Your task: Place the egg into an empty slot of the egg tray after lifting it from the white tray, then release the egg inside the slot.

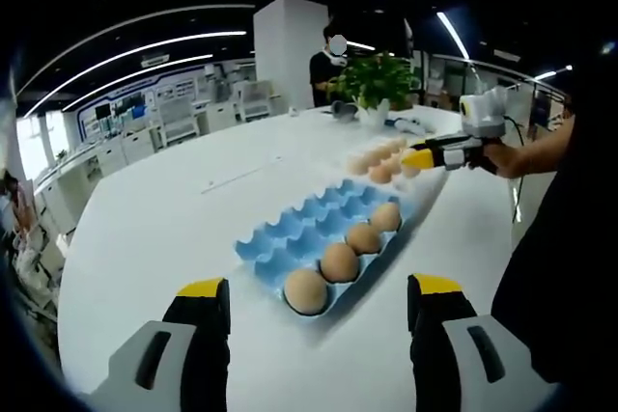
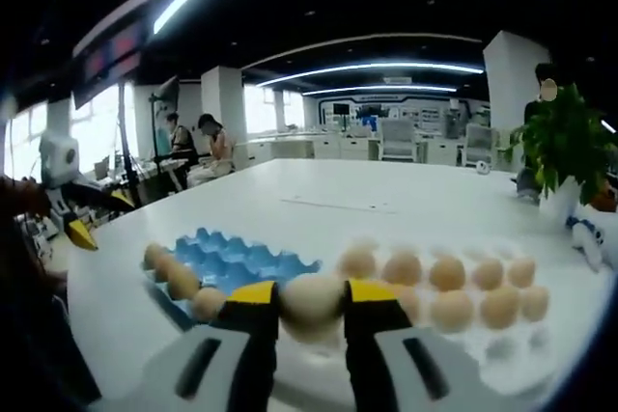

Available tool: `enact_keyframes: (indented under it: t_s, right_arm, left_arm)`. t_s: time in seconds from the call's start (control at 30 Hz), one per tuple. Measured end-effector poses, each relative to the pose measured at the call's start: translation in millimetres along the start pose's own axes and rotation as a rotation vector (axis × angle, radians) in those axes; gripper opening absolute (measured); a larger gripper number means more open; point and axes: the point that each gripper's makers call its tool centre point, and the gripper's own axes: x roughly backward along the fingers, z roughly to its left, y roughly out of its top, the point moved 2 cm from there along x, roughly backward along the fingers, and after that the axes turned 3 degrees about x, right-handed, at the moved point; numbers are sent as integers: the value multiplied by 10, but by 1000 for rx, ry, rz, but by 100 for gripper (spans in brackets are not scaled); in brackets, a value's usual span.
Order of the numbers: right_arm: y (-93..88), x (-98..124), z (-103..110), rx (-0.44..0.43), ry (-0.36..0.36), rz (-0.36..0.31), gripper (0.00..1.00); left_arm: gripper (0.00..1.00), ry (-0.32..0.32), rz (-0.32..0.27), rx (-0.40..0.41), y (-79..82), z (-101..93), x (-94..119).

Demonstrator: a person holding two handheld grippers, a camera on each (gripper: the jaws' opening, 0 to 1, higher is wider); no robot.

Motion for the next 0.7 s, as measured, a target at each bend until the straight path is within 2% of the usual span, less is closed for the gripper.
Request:
enact_keyframes:
  t_s: [0.37, 0.7]
  right_arm:
    - [-107, -121, 250, -5, 62, 18, 26]
    - [-132, -195, 383, -6, 95, 18, 26]
  left_arm:
    - [76, 0, 0, -4, 4, 7, 6]
    - [76, -3, 2, -4, 1, 7, 0]
